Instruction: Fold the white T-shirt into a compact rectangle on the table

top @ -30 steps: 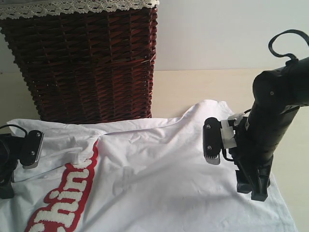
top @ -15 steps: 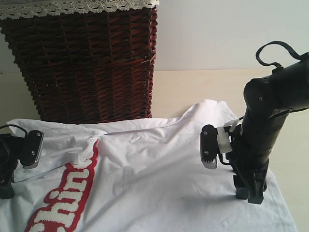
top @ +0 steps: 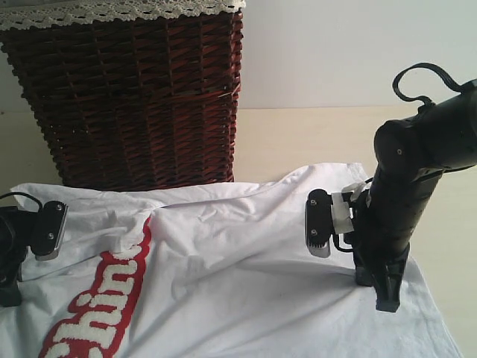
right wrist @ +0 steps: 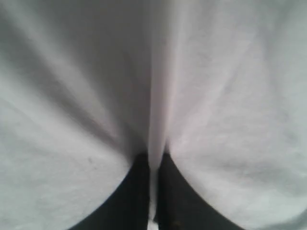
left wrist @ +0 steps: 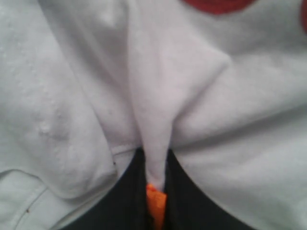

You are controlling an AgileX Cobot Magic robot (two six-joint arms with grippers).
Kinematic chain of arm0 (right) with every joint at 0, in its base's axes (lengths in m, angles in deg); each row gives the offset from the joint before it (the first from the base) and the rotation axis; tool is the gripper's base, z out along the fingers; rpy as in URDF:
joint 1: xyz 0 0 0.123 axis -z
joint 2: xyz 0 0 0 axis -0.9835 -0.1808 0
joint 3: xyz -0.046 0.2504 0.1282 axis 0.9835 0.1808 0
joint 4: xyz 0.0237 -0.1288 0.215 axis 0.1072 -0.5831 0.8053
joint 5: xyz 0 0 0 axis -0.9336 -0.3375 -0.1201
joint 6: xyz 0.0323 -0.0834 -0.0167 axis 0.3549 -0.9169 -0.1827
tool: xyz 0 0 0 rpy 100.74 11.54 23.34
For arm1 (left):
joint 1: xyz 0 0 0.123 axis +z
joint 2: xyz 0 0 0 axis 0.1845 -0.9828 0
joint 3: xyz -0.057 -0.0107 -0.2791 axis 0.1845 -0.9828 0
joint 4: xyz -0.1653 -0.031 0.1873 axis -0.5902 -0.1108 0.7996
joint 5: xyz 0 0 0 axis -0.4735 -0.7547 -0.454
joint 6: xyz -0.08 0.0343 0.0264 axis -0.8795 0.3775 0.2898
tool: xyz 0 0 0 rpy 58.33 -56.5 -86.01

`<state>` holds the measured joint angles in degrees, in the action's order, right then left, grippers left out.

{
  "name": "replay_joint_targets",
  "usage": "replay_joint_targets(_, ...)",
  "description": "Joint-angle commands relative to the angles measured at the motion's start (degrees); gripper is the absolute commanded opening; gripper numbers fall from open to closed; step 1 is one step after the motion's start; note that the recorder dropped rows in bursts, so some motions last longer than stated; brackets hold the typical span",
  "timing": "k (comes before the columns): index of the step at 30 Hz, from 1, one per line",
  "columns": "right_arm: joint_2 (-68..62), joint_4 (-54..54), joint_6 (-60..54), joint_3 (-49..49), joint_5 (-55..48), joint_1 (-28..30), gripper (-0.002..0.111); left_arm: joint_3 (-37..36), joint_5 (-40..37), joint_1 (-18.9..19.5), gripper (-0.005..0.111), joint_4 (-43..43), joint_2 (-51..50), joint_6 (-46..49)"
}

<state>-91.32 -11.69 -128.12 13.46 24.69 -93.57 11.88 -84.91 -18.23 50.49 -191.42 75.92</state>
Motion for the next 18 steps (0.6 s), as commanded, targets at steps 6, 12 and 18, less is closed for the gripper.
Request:
replay_joint_targets(6, 0.0, -3.5, -0.4, 1.8, 6.2, 0.0, 0.000, -1.0, 2.5, 0.2, 0.000, 1.3, 0.7, -0.3)
replay_joint_targets(12, 7.5, -3.6, 0.0, 1.7, 5.7, 0.0, 0.000, -1.0, 0.4, 0.2, 0.000, 1.3, 10.2, -0.4)
replay_joint_targets(18, 17.6, -9.1, 4.4, -0.8, 1.6, 0.0, 0.000, -1.0, -0.3, 0.2, 0.000, 1.2, 20.2, -5.3)
